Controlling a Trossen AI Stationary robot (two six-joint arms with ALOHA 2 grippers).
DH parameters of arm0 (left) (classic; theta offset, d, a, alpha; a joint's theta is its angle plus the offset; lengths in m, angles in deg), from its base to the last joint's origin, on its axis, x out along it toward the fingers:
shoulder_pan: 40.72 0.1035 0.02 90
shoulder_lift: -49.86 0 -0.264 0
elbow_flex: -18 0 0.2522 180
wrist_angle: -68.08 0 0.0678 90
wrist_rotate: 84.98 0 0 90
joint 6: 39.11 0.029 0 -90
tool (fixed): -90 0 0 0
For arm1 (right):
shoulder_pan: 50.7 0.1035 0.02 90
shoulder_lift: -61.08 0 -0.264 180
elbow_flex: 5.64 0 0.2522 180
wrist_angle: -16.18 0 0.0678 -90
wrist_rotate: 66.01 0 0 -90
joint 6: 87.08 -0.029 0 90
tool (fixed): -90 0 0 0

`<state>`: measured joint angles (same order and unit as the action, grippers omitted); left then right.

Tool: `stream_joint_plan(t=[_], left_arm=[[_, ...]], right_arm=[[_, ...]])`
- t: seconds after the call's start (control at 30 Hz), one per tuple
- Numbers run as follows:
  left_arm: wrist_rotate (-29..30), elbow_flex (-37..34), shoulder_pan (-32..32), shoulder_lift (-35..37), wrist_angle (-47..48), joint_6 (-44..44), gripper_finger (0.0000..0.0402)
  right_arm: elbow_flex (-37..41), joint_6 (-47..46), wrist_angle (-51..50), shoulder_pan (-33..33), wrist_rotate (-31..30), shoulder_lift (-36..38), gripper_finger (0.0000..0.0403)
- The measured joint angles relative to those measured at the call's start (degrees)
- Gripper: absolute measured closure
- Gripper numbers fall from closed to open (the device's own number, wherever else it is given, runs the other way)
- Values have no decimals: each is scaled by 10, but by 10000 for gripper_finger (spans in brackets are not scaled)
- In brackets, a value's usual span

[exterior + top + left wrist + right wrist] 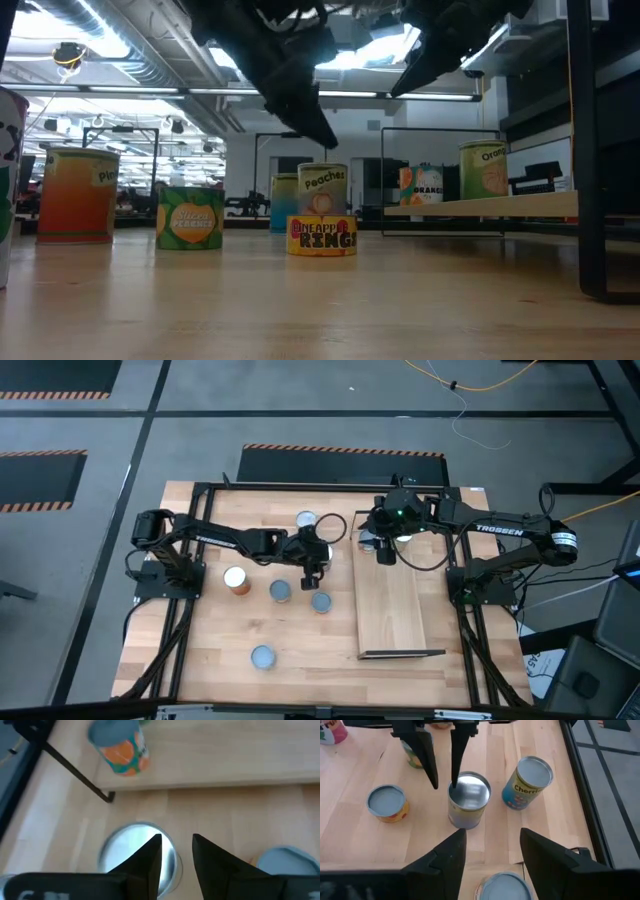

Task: Pick and place cans onto a shelf
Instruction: Put the canned peaches on the shelf

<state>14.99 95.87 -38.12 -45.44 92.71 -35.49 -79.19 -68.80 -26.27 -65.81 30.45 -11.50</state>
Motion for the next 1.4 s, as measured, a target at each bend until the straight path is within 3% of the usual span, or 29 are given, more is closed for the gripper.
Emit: stream_joint_plan(t=[0.2, 0.63, 0.93, 1.1, 1.4], left_arm=[[5, 0, 0, 69, 7, 8, 299], [12, -7, -11, 285, 146, 14, 299], [11, -179, -38, 379, 50, -24, 299], [11, -274, -39, 391, -19, -51, 299], [11, -350, -39, 392, -95, -78, 299]], right_arm=[[0, -2, 42, 6, 57, 0, 212], [0, -5, 184, 86, 52, -5, 212], [0, -32, 253, 118, 32, -98, 212], [0, -33, 284, 120, 32, -172, 212], [0, -32, 306, 120, 29, -248, 212]])
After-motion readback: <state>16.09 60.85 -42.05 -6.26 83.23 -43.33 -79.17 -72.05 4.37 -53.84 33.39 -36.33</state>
